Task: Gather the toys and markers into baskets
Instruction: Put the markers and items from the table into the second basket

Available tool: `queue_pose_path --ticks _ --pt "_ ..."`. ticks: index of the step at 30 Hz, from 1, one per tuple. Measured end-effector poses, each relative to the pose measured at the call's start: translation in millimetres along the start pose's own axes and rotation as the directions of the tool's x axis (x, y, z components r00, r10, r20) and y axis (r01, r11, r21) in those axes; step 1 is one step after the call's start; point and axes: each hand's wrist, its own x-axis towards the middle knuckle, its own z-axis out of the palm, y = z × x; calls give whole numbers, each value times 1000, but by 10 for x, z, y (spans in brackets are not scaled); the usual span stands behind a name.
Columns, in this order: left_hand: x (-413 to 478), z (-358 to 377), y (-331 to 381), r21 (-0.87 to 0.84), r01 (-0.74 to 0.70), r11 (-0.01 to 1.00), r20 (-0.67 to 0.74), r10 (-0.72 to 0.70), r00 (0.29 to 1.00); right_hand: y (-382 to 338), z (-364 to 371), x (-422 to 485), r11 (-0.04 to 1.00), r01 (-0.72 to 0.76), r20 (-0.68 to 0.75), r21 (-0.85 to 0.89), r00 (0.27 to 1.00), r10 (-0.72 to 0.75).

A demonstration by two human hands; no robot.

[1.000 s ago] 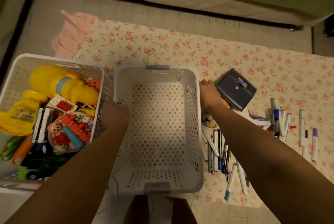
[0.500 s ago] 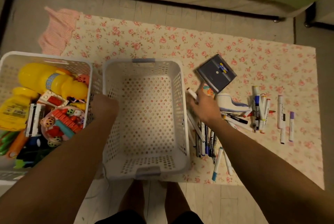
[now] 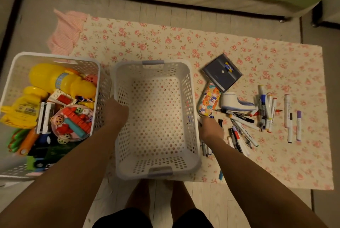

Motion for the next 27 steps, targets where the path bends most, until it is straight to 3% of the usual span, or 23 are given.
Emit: queue_pose_path --ticks 8,12,18,23,27 --pt "104 -8 -90 80 -3 997 1 3 1000 -50 -11 -149 958 -9 -76 286 997 32" --pt "74 -14 -52 120 -19 993 2 19 1000 -34 -184 -293 833 -48 -190 552 965 181" --pt "117 19 -90 80 57 995 28 -60 998 -265 -650 -503 655 152 -404 740 879 253" --pt "110 6 -99 87 65 994 6 -66 998 -693 -644 -679 570 327 -439 754 896 67" --pt "119 15 -119 81 70 994 21 -72 997 -1082 -364 -798 583 342 -324 737 936 -140"
